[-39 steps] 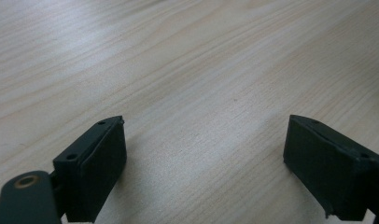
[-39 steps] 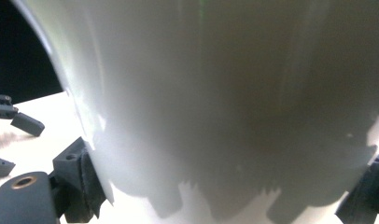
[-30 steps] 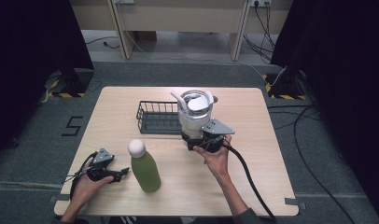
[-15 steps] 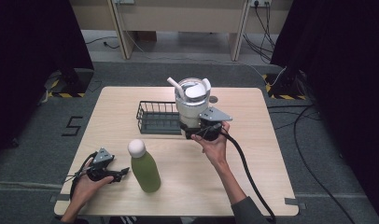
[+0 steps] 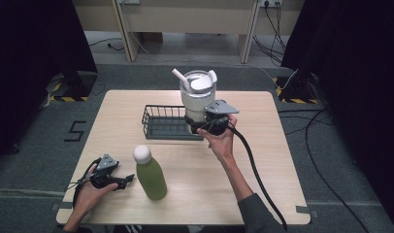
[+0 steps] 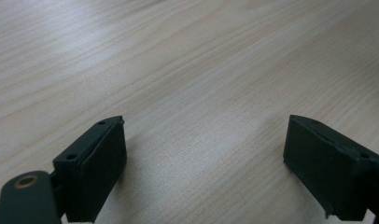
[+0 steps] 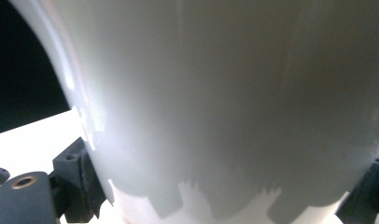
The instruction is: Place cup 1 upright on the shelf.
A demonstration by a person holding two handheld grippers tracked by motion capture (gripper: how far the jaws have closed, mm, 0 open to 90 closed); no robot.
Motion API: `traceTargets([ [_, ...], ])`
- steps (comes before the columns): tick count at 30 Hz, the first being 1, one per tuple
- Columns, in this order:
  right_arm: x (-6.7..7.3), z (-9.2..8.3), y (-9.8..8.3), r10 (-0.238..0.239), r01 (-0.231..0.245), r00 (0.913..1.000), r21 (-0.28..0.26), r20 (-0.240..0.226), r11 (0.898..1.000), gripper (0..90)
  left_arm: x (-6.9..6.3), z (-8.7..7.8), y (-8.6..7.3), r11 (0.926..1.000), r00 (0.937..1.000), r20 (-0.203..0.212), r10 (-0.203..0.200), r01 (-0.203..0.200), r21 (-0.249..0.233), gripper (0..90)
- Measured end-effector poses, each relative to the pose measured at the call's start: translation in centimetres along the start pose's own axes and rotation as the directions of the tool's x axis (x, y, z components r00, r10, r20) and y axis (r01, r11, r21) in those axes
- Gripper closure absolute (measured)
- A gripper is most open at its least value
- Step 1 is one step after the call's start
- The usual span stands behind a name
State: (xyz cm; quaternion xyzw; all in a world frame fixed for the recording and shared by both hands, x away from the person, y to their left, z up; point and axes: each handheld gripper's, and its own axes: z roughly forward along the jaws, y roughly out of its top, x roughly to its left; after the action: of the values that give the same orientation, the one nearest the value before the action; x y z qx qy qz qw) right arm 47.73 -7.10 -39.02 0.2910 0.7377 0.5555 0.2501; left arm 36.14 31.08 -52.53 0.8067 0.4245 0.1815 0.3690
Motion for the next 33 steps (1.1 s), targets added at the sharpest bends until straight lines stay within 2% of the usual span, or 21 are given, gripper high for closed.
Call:
traceTargets([
  [6, 0.0, 1.3, 0.8, 0.010, -0.010, 0.9999, -0.001, -0.013, 1.000, 11.4, 0.0, 0.0, 0.0, 1.0000, 1.0000, 0.000, 0.000, 0.000, 0.001, 12.5],
  [11, 0.0, 2.9, 1.5, -0.004, 0.004, 0.9999, 0.005, -0.011, 1.000, 11.4, 0.0, 0.0, 0.0, 1.0000, 1.0000, 0.001, -0.002, 0.002, 0.001, 12.6],
  [19, -0.3, 4.5, 1.7, 0.006, -0.006, 1.0000, 0.011, -0.004, 1.000, 11.4, 0.0, 0.0, 0.0, 1.0000, 1.0000, 0.001, -0.001, 0.001, 0.001, 12.6],
  [25, -0.6, 5.3, 1.8, -0.007, 0.007, 1.0000, 0.018, 0.001, 1.000, 11.4, 0.0, 0.0, 0.0, 1.0000, 1.0000, 0.001, 0.000, 0.000, 0.001, 12.7],
  [33, -1.2, 6.7, 1.3, 0.015, -0.015, 0.9998, 0.010, 0.014, 1.000, 11.4, 0.0, 0.0, 0.0, 1.0000, 1.0000, 0.002, 0.001, -0.001, 0.001, 12.7],
])
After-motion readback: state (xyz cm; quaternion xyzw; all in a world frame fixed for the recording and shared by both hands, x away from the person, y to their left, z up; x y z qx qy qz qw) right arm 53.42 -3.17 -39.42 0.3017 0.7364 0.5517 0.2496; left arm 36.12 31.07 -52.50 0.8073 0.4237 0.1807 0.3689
